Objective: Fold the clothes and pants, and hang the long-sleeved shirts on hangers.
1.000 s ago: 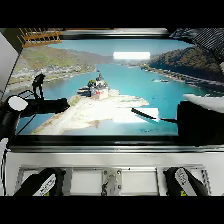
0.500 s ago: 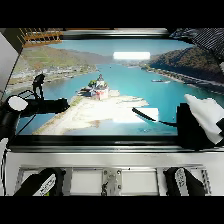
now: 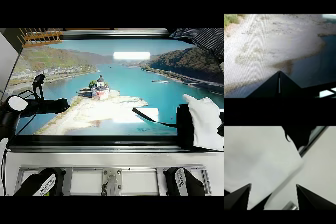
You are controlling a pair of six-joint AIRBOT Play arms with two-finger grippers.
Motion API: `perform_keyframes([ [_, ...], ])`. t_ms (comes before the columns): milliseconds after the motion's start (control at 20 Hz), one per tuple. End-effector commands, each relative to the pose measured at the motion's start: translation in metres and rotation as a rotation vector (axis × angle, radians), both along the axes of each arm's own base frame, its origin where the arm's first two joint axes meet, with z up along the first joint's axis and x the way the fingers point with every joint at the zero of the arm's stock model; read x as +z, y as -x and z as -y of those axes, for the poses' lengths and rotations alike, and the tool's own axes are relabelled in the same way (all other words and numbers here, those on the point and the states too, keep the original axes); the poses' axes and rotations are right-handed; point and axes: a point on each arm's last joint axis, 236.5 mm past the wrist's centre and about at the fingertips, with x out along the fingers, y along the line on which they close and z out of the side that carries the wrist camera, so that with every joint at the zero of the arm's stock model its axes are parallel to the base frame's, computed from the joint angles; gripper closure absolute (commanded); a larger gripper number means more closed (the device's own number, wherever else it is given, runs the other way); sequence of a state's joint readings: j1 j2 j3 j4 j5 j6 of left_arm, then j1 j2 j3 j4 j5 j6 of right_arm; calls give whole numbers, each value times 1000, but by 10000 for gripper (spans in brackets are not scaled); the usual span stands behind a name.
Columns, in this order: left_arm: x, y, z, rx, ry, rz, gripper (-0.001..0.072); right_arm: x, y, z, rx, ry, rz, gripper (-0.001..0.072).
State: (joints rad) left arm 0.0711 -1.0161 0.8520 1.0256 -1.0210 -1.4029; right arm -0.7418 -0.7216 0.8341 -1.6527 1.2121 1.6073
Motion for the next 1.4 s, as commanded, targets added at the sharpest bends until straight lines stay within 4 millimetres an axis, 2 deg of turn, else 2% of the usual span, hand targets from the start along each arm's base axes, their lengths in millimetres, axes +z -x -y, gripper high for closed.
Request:
perform_keyframes([
  [0,0,0,0,-1,1,1,703,53,-72,-57,303,-16,283,107],
  [100,0,0,0,-1,1,1,703,73,-109,-137,548,-152,431,107],
  [150,0,0,0,-1,0,1,703,78,-119,-175,657,-211,465,107],
  [300,1,-2,0,3,-1,8,703,74,-126,-272,940,-307,457,108],
  [350,1,-2,0,3,-2,8,703,69,-124,-299,1019,-328,441,108],
  [450,1,-2,-1,6,-1,7,703,57,-118,-337,1130,-364,398,107],
  [500,1,-2,-1,5,-1,7,703,51,-115,-349,1163,-382,374,108],
  [550,1,-2,-1,5,-1,7,703,44,-113,-358,1188,-398,349,110],
  [600,1,-2,-1,5,-1,8,703,39,-111,-364,1201,-410,330,154],
  [700,1,-2,-1,5,-1,7,703,32,-111,-368,1205,-429,310,544],
  [750,1,-2,-1,5,-1,8,703,30,-112,-368,1203,-428,304,700],
  [1350,1,-2,-1,5,-1,8,703,28,-113,-368,1202,-429,296,695],
])
